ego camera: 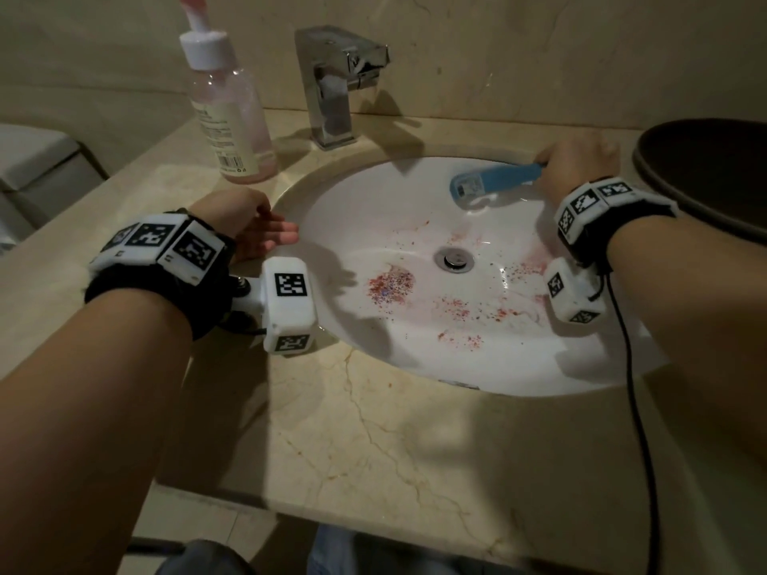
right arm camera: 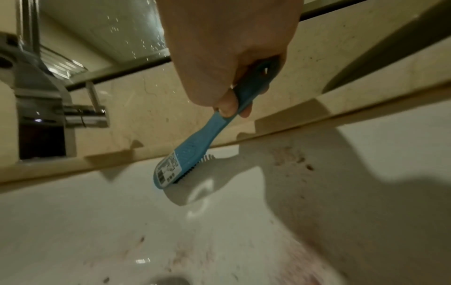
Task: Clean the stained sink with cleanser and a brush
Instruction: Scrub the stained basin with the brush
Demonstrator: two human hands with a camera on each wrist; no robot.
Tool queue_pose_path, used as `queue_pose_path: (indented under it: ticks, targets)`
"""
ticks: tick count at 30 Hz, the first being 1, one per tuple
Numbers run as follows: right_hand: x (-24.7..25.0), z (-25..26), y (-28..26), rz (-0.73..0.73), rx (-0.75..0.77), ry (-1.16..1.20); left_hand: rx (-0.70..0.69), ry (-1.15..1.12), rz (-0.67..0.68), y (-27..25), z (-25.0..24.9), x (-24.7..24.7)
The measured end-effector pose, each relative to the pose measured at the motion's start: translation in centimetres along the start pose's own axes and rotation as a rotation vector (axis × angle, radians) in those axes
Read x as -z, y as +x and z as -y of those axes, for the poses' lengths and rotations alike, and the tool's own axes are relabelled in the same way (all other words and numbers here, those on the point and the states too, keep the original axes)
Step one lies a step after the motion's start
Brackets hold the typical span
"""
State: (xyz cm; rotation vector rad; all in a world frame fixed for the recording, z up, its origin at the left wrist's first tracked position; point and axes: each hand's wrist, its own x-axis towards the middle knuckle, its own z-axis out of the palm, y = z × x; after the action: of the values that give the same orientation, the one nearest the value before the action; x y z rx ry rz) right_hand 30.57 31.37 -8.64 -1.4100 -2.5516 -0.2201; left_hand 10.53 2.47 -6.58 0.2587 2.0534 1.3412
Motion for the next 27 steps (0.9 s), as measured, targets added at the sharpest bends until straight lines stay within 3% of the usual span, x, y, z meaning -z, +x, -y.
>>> queue_pose_path:
  ticks: [6,11,13,20,27]
  targets:
    - [-1.9,-0.8,-2.2,0.044,-0.049,-0.084,-0.004,0.014,-0.004,0.0,0.0,-0.1]
    - [0.8,-0.5,-0.5,-0.108,-0.014,0.140,-0.005,0.031,0.001,-0.2,-0.1,-0.2]
    - [1.1,-0.6,-0.6,-0.084,0.002,0.173,-0.005,0.036,0.003,-0.2,-0.1,-0.1]
    - [-2.1,-1.2,-3.5,0.041,-0.222,0.014,0.008,0.044,0.008,-0.7,-0.2,-0.2]
    - [-2.2,2.6,-3.4,0.081,-0.096,0.012,0.006,0.034,0.003,-0.4,-0.1,-0.1]
